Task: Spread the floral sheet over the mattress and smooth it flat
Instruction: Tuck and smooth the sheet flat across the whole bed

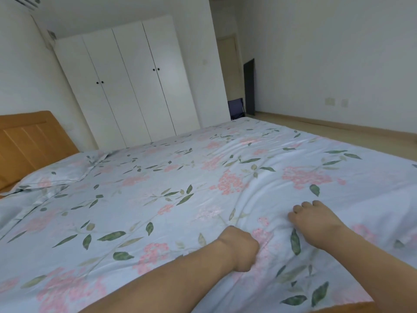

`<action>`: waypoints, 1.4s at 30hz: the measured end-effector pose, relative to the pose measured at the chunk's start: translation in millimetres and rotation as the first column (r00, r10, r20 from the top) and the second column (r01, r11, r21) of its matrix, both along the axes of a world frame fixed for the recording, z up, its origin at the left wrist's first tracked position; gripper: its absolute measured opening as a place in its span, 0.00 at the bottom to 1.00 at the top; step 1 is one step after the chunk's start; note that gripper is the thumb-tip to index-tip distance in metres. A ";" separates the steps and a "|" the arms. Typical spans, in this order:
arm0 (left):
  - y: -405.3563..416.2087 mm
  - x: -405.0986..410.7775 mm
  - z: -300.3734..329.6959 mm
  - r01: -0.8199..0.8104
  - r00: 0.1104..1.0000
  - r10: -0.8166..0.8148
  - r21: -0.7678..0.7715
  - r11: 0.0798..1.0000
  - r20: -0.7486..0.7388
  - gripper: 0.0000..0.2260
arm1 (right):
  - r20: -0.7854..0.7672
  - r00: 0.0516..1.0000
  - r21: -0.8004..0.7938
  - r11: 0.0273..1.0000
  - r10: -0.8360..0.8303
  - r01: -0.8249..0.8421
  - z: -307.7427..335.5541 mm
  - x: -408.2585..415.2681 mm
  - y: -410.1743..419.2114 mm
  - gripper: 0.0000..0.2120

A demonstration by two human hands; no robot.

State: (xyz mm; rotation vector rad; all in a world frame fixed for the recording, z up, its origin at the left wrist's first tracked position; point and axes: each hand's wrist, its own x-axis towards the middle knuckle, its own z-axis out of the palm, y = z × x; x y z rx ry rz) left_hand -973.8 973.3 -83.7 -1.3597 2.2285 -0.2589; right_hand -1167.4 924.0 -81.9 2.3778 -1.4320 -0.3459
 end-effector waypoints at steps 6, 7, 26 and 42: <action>-16.6 -18.1 12.4 -0.012 1.000 0.007 0.208 0.978 0.026 0.09 | 0.148 0.986 0.069 0.994 0.075 -0.086 4.3 -21.1 -1.1 0.14; -18.5 -20.7 13.7 -0.023 1.000 0.017 0.243 0.970 0.026 0.09 | 0.180 0.981 0.094 0.991 0.075 -0.093 6.5 -27.9 -0.5 0.11; -46.8 -107.0 1.1 0.131 0.990 -0.127 0.050 0.990 -0.066 0.10 | 0.542 -0.265 0.837 0.540 -0.798 0.086 -44.8 -111.5 -16.2 0.20; -56.3 -179.2 -24.8 0.310 0.951 -0.310 0.026 0.950 -0.005 0.09 | 0.485 -0.209 0.873 0.482 -0.849 0.070 -46.1 -156.7 -1.2 0.16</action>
